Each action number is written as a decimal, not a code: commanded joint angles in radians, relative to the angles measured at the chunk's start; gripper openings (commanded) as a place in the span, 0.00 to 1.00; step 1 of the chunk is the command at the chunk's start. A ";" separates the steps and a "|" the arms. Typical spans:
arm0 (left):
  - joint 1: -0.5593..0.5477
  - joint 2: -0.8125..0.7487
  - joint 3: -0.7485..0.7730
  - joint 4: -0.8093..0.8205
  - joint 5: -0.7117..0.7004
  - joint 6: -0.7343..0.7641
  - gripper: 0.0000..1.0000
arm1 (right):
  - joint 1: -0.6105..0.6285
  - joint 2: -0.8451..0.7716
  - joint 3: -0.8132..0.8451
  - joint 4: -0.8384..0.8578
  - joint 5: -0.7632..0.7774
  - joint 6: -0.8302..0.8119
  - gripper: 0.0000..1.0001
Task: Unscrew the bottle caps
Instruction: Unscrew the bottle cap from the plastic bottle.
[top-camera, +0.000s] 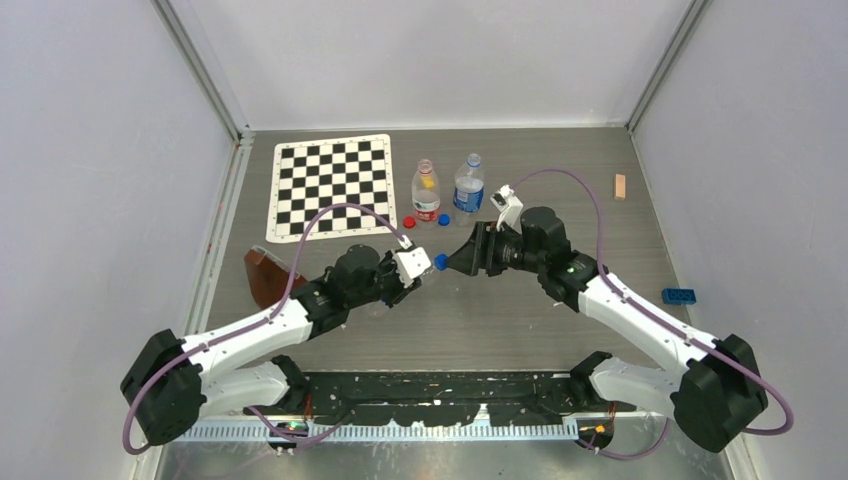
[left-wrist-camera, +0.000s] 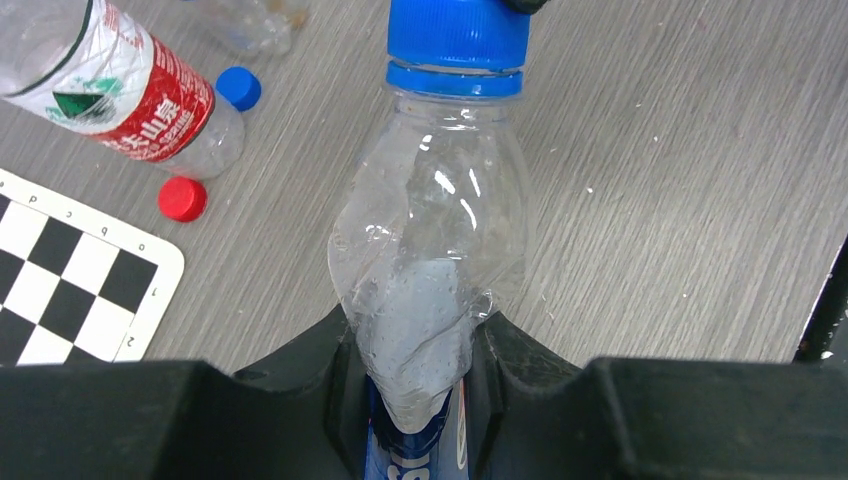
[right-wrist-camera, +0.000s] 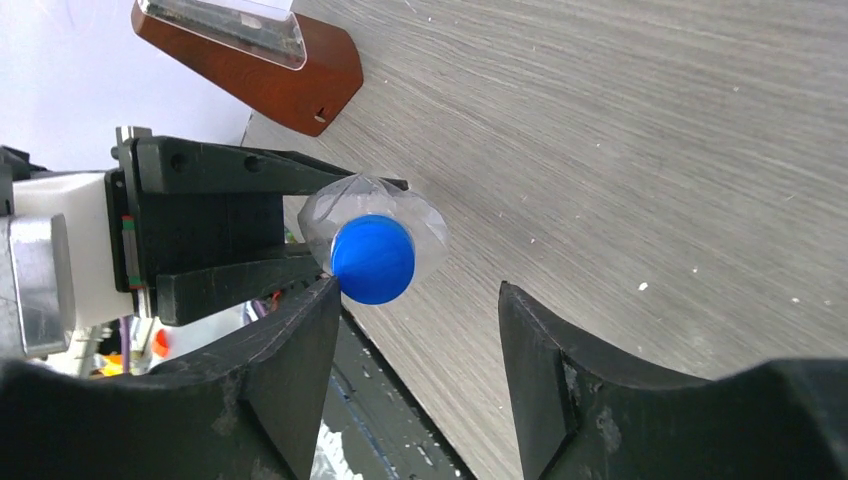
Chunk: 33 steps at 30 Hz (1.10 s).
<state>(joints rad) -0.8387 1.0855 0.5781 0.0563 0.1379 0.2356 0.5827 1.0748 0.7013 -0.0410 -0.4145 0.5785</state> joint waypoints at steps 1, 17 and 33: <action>-0.007 -0.041 -0.018 0.084 -0.016 0.007 0.00 | -0.001 0.034 0.060 0.032 -0.032 0.091 0.64; -0.008 -0.032 -0.019 0.085 -0.028 0.023 0.00 | -0.002 0.143 0.073 0.154 -0.121 0.158 0.44; 0.049 -0.025 0.021 -0.031 0.267 0.032 0.00 | 0.000 0.066 -0.057 0.253 -0.306 -0.080 0.01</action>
<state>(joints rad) -0.8318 1.0607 0.5533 0.0299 0.1913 0.2703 0.5770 1.1965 0.6930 0.1200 -0.6186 0.6155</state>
